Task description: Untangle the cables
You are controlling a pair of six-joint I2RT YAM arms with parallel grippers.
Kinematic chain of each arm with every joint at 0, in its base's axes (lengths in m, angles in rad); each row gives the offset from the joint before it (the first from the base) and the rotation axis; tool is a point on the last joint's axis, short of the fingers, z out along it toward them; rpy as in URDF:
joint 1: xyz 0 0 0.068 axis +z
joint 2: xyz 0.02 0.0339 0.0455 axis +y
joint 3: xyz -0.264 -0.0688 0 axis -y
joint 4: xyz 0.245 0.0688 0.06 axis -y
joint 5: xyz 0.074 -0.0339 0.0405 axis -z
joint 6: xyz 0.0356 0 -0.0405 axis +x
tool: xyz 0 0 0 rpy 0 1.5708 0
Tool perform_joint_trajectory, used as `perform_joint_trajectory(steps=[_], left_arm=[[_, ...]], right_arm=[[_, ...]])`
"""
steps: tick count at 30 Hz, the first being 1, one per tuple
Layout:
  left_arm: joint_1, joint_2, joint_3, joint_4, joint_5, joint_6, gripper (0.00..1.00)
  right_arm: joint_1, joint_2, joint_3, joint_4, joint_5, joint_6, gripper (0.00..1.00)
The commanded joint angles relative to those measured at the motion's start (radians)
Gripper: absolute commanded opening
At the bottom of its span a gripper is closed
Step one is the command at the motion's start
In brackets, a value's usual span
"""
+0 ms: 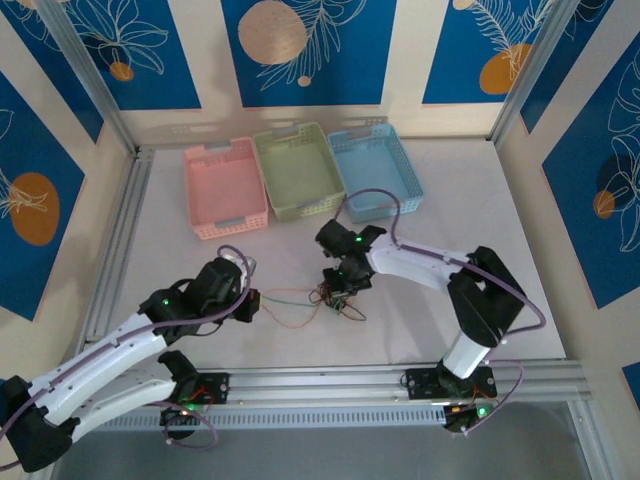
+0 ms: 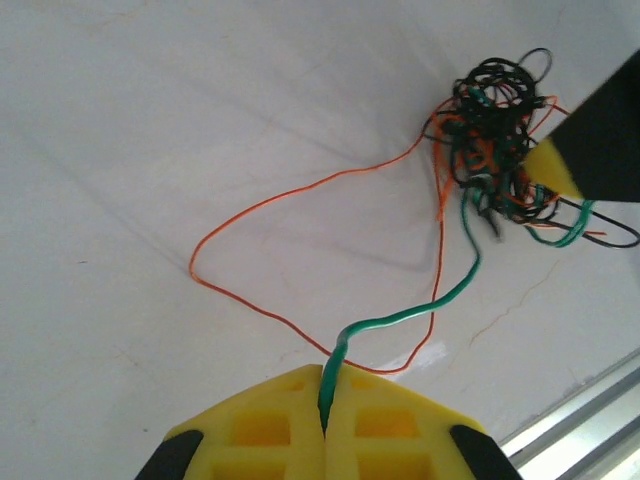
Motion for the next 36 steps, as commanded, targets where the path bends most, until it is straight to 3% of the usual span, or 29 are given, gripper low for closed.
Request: perform_joint_trajectory(steps=[1,7,13,21,28,33,36], left_arm=[[0.004,-0.04,0.043,-0.08,-0.102,-0.033,0.0],[0.003,-0.122,0.069,-0.147,-0.194,-0.06,0.0],[0.005,-0.167,0.089,-0.185,-0.237,-0.075,0.0],[0.004,-0.192,0.101,-0.198,-0.255,-0.082,0.0],[0.003,-0.129,0.091,-0.128,-0.146,-0.051,0.0],[0.003,-0.09,0.096,-0.107,-0.118,-0.036,0.0],[0.004,-0.076,0.091,-0.094,-0.097,-0.029,0.0]], right_arm=[[-0.1,-0.082,-0.079,0.063,-0.096,-0.014,0.0],[-0.384,-0.238,-0.229,0.179,-0.347,-0.03,0.0],[-0.64,-0.334,-0.325,0.297,-0.537,0.066,0.0],[-0.836,-0.348,-0.405,0.358,-0.632,0.117,0.0],[-0.737,-0.337,-0.342,0.281,-0.551,0.06,0.02],[-0.608,-0.36,-0.244,0.15,-0.366,0.017,0.33],[-0.54,-0.373,-0.178,0.056,-0.206,0.008,0.37]])
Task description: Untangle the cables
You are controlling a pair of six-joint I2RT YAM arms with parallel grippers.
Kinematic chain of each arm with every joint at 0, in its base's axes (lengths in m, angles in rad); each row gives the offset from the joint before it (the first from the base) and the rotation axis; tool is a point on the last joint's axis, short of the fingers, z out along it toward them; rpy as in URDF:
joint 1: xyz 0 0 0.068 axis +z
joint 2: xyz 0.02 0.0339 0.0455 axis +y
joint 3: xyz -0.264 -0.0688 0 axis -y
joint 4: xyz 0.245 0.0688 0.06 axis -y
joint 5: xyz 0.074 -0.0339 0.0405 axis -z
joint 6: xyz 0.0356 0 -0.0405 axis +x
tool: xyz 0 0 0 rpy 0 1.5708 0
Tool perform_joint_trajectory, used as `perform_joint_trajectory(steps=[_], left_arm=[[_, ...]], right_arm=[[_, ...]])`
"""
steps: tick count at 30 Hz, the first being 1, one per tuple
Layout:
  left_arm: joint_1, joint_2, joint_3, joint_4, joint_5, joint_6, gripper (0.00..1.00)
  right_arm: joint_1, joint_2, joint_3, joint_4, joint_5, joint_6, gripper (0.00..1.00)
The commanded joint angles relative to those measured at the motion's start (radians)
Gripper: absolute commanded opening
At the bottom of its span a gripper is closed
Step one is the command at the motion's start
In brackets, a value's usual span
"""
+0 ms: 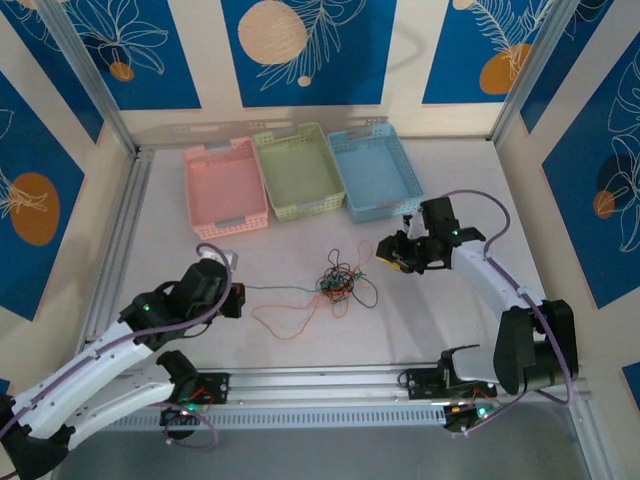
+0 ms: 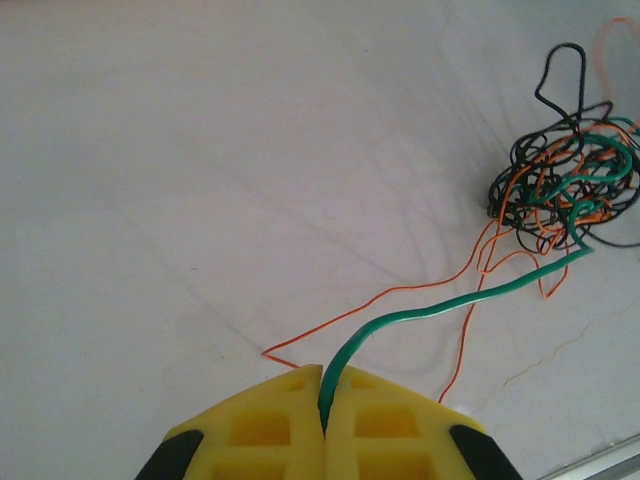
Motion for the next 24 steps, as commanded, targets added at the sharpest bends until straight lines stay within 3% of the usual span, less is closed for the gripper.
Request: perform_joint_trajectory(steps=[1,3,6,11,20,24], left_arm=[[0.004,0.005,0.021,0.03,0.05,0.03,0.0],[0.004,0.017,0.018,0.046,0.084,0.042,0.0],[0.005,0.042,0.016,0.061,0.115,0.052,0.0],[0.004,0.058,0.015,0.074,0.122,0.063,0.0],[0.004,0.055,0.01,0.074,0.124,0.069,0.0],[0.005,0.058,0.007,0.075,0.121,0.072,0.0]], right_arm=[[0.067,-0.035,0.087,-0.162,0.24,-0.028,0.38],[0.106,-0.047,0.122,-0.18,0.282,-0.041,0.38],[0.169,-0.027,0.163,-0.123,0.193,-0.087,0.38],[0.292,0.171,0.329,-0.149,0.202,-0.168,0.38],[0.325,0.432,0.477,-0.153,0.25,-0.207,0.38],[0.328,0.491,0.496,-0.144,0.183,-0.222,0.37]])
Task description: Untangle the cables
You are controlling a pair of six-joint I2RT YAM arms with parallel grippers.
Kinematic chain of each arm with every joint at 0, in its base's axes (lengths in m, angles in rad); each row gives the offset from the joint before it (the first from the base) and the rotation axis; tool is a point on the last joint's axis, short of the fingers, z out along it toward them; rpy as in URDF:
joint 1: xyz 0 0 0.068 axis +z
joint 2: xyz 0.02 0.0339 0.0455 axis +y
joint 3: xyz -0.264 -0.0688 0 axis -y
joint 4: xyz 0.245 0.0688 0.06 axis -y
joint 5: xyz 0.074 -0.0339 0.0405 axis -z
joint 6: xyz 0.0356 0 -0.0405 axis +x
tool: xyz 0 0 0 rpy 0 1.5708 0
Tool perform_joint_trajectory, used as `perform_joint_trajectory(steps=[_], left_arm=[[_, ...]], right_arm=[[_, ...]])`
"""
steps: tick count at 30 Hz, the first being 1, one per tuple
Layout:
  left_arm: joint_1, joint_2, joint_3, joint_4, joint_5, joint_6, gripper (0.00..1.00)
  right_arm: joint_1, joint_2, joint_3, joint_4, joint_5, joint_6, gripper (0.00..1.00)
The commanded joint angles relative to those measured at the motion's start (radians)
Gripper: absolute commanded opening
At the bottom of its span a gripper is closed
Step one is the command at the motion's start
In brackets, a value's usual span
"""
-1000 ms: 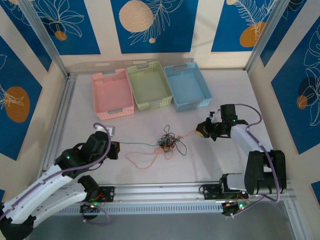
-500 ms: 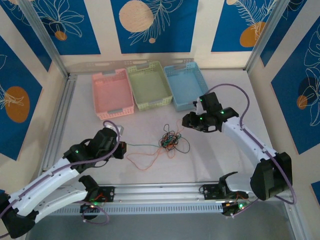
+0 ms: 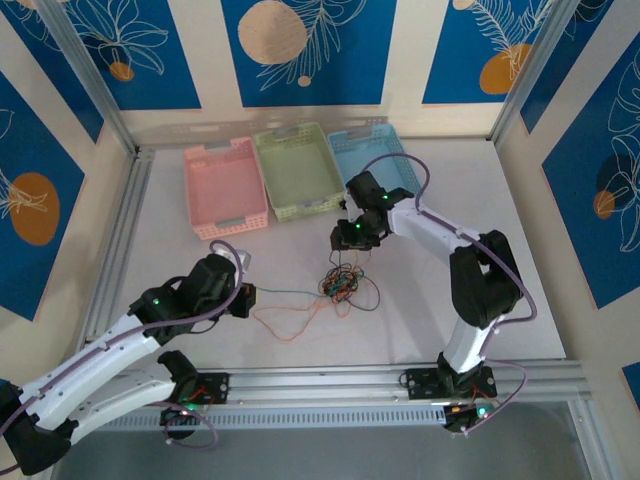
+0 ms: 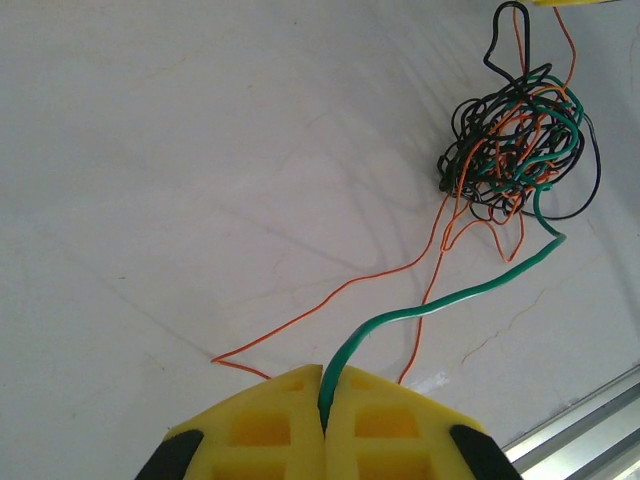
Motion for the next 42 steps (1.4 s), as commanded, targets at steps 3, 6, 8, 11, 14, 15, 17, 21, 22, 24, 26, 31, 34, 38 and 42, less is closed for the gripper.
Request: perform_joint_trajectory(steps=[3,6,8,11,14,15,17,21,22,24,26,31,34,38,42], left_arm=[[0.005,-0.004,0.008,0.005,0.012,0.021,0.0],[0.005,-0.007,0.006,0.005,0.011,0.022,0.0],[0.004,-0.003,0.006,0.005,0.011,0.023,0.0],[0.004,-0.003,0.004,0.005,0.009,0.023,0.0],[0.004,-0.003,0.004,0.005,0.009,0.022,0.0],[0.004,-0.004,0.005,0.005,0.009,0.02,0.0],[0.005,-0.004,0.004,0.005,0.008,0.022,0.0],[0.004,-0.003,0.003,0.005,0.006,0.021,0.0],[0.004,-0.005,0.003,0.004,0.006,0.021,0.0],[0.005,-0.005,0.003,0.003,0.005,0.02,0.0],[0.004,-0.007,0.002,0.002,0.003,0.019,0.0],[0.005,-0.015,0.005,-0.007,-0.02,0.013,0.0],[0.004,-0.031,0.014,-0.024,-0.049,0.005,0.0],[0.004,-0.078,0.053,-0.085,-0.12,-0.006,0.0],[0.004,-0.166,0.128,-0.189,-0.234,-0.018,0.0]], right_arm=[[0.013,0.046,0.037,-0.011,-0.041,-0.032,0.37],[0.014,0.063,0.034,-0.008,-0.047,-0.036,0.36],[0.02,0.068,0.034,-0.009,-0.052,-0.04,0.34],[0.028,0.065,0.031,-0.007,-0.057,-0.045,0.31],[0.037,0.061,0.024,0.001,-0.072,-0.051,0.3],[0.04,0.062,0.021,0.003,-0.076,-0.051,0.3],[0.044,0.061,0.018,0.007,-0.083,-0.053,0.3],[0.042,0.062,0.012,0.012,-0.092,-0.047,0.24],[0.041,0.062,0.008,0.016,-0.096,-0.046,0.18],[0.038,0.061,0.005,0.02,-0.105,-0.043,0.04],[0.036,0.052,-0.004,0.032,-0.105,-0.039,0.0],[0.033,-0.029,-0.061,0.104,-0.096,-0.035,0.0],[0.022,-0.108,-0.118,0.168,-0.105,-0.033,0.0],[-0.051,-0.231,-0.223,0.266,-0.127,0.019,0.0],[-0.269,-0.356,-0.391,0.413,-0.247,0.157,0.0]])
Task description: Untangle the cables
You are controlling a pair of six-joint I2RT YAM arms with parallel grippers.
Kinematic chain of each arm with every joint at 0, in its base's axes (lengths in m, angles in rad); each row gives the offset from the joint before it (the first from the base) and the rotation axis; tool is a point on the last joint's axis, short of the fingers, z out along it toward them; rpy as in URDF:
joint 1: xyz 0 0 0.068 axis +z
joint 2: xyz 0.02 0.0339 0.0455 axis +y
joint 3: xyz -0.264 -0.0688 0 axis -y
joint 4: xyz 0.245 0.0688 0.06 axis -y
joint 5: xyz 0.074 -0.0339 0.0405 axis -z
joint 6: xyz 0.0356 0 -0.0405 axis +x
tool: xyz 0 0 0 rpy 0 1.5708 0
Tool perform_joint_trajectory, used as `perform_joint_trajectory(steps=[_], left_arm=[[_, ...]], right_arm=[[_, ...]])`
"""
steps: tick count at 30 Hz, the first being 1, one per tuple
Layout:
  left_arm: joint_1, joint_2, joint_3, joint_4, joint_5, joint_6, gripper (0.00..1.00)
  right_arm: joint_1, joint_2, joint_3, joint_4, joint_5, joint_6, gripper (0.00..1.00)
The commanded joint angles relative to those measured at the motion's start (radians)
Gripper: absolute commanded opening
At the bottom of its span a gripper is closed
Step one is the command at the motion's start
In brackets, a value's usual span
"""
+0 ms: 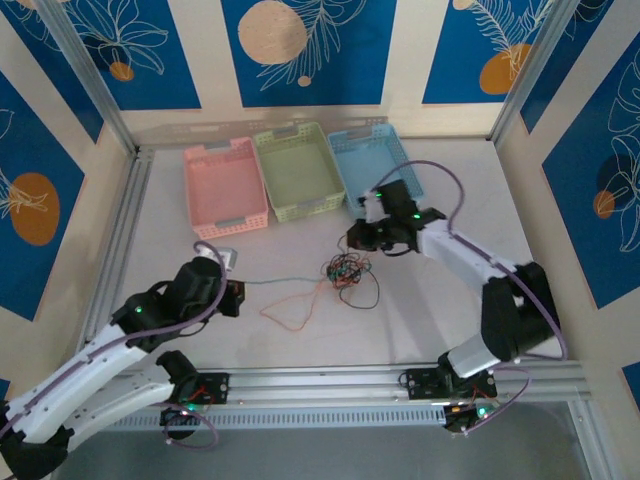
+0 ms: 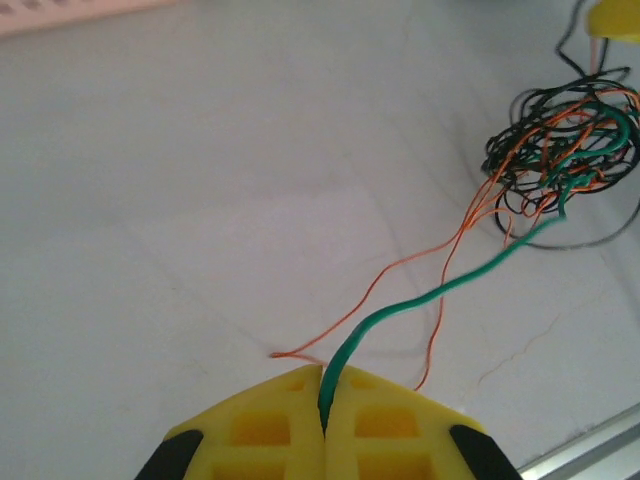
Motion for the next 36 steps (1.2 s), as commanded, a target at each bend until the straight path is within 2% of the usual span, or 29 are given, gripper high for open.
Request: perform_joint_trajectory(steps=[1,5,10,17,26,29,34,36], left_arm=[[0.005,-0.083,0.097,-0.125,-0.146,-0.011,0.0],[0.004,-0.149,0.219,-0.268,-0.276,0.011,0.0],[0.005,-0.245,0.318,-0.377,-0.385,0.031,0.0],[0.004,-0.284,0.342,-0.433,-0.417,0.021,0.0],[0.004,-0.32,0.469,-0.535,-0.582,0.038,0.0],[0.001,-0.372,0.485,-0.521,-0.595,0.064,0.0],[0.001,-0.365,0.474,-0.528,-0.566,0.067,0.0],[0.001,-0.371,0.472,-0.539,-0.589,0.044,0.0]], right_arm=[[-0.197,-0.089,-0.125,0.145,-0.113,0.147,0.0],[-0.442,-0.146,-0.251,0.197,-0.157,0.272,0.0],[-0.57,-0.15,-0.335,0.25,-0.166,0.364,0.0],[-0.659,-0.167,-0.385,0.242,-0.117,0.414,0.0],[-0.708,-0.23,-0.397,0.173,-0.004,0.399,0.0],[-0.714,-0.234,-0.395,0.157,0.017,0.392,0.0],[-0.742,-0.247,-0.405,0.149,0.03,0.395,0.0],[-0.755,-0.263,-0.404,0.135,0.047,0.395,0.0]])
